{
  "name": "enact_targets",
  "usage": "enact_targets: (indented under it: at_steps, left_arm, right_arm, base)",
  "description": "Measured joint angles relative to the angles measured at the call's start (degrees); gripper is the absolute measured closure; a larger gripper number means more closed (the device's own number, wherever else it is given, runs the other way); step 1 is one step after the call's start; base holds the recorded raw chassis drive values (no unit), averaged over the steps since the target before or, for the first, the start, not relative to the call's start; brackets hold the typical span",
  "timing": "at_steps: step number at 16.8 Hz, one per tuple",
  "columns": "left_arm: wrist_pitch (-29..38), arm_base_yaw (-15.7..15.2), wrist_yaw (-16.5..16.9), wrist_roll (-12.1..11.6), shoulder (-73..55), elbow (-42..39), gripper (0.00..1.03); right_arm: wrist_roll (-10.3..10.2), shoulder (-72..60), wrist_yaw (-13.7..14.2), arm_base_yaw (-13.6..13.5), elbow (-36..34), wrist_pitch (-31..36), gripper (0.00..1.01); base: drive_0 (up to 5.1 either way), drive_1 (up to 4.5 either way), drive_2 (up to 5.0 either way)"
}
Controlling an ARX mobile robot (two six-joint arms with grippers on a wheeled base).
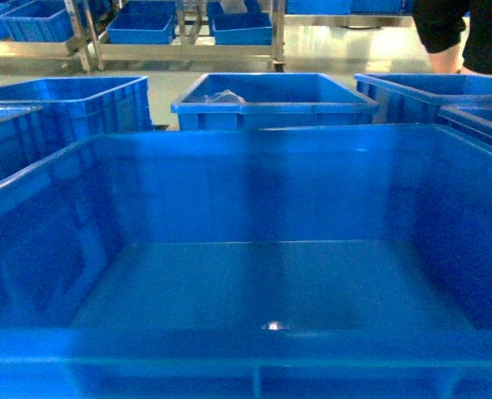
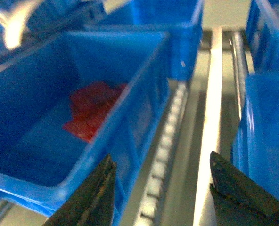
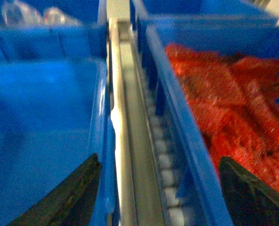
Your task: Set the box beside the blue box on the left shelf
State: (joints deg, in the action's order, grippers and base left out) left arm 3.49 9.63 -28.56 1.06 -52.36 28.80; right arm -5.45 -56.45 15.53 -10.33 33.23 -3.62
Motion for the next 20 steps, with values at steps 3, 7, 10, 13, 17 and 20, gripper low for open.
enact_targets:
  at_steps: [3,7,10,13,17,20]
  left_arm:
    - [1.7,2.2,-0.9,0.2,4.7,1.8,0.10]
    - [3.0,3.6,-2.0,-0.6,9.8,0.9,0.05]
    - [3.5,3.7,-3.4,-1.4,10.0,-0.1,0.05]
    - [14.2,-2.8,19.9,-1.3,16.8,-10.5,0.42]
    - [14.8,-4.1,23.1,-1.3,19.2,-14.8,0.65]
    - [14.8,-7.0,26.6,-1.3,21.0,-16.5,0.76]
  right_arm:
    - [0.1,5.0,1.6,-0.9,2.0,1.9,0.02]
    - [1.2,8.2,4.7,0.3,0.2,3.7,0.03]
    - [2.3,8.5,5.9,0.7,-0.7,5.7,0.04]
    - [4.3,15.1,-9.8,5.1,-14.5,26.4,0.42]
    - [4.9,18.3,-14.7,8.5,-18.9,26.9,0.66]
    - [4.9,19.8,-14.8,10.6,-20.5,27.2,0.77]
  base:
    - [0.0,0.00,0.0]
    - [0.0,0.00,0.0]
    - [0.0,0.00,0.0]
    - [0.0,0.00,0.0]
    - [0.0,0.00,0.0]
    - [0.0,0.00,0.0]
